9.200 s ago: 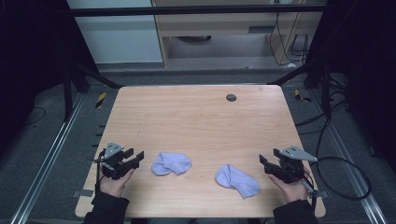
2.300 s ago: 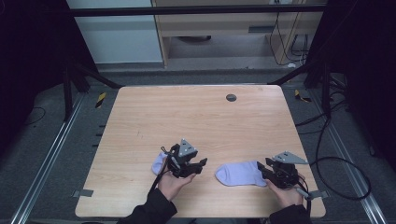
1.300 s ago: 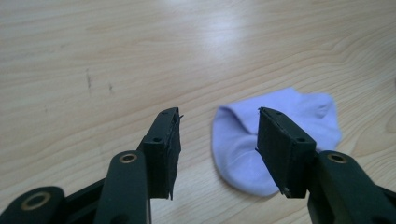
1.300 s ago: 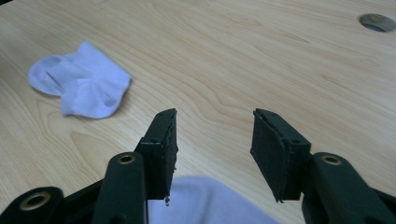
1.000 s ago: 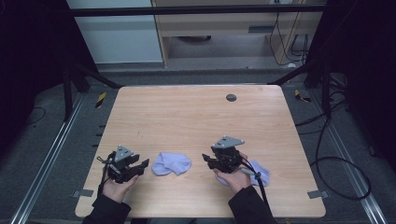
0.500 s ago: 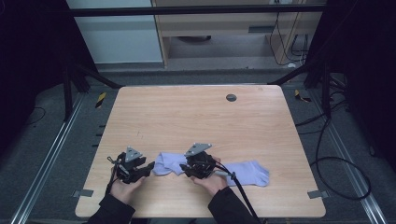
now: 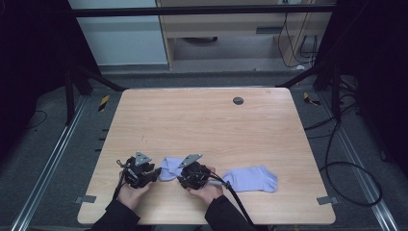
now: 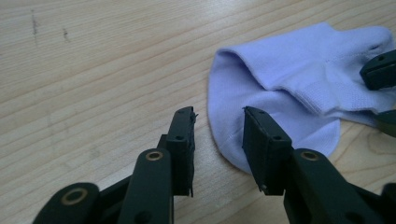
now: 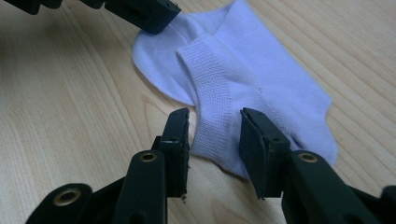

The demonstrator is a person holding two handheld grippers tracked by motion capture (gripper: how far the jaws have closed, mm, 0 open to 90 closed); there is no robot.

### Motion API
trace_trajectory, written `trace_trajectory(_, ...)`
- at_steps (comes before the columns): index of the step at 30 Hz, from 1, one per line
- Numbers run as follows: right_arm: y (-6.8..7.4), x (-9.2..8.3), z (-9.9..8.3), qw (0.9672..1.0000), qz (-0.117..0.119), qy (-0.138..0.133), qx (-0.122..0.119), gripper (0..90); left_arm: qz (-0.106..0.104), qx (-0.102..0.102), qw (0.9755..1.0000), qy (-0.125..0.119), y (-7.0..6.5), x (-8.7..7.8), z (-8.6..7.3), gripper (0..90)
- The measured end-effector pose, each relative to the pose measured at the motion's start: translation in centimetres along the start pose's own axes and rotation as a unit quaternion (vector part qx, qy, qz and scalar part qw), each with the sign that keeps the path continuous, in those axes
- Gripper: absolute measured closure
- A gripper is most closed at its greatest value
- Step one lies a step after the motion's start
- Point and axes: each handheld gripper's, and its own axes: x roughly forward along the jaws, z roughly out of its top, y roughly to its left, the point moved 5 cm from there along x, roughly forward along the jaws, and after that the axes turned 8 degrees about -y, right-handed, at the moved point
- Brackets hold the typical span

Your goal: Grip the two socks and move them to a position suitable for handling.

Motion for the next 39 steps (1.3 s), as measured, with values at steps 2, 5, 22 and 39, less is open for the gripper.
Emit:
trace_trajectory(2,0.1,0.1,0.0,1.0,-0.004,0.0,-0.004,67.0,-0.001,0.002,1.0,0.004,-0.1,0.2,-0.1,65.8)
trace_trajectory(5,0.0,0.1,-0.1,0.9999,-0.01,0.002,-0.007,73.9,-0.002,0.004,1.0,0.008,-0.2,0.3,-0.1,68.7)
trace_trajectory(22,-1.6,-2.1,3.4,0.9918,-0.044,-0.105,0.059,82.6,-0.03,0.004,0.9993,0.021,-0.4,0.4,0.0,86.6)
trace_trajectory(39,-7.2,1.2,4.2,0.9775,-0.142,-0.102,0.119,65.2,-0.026,-0.003,0.9996,-0.003,0.0,-0.1,0.5,77.2)
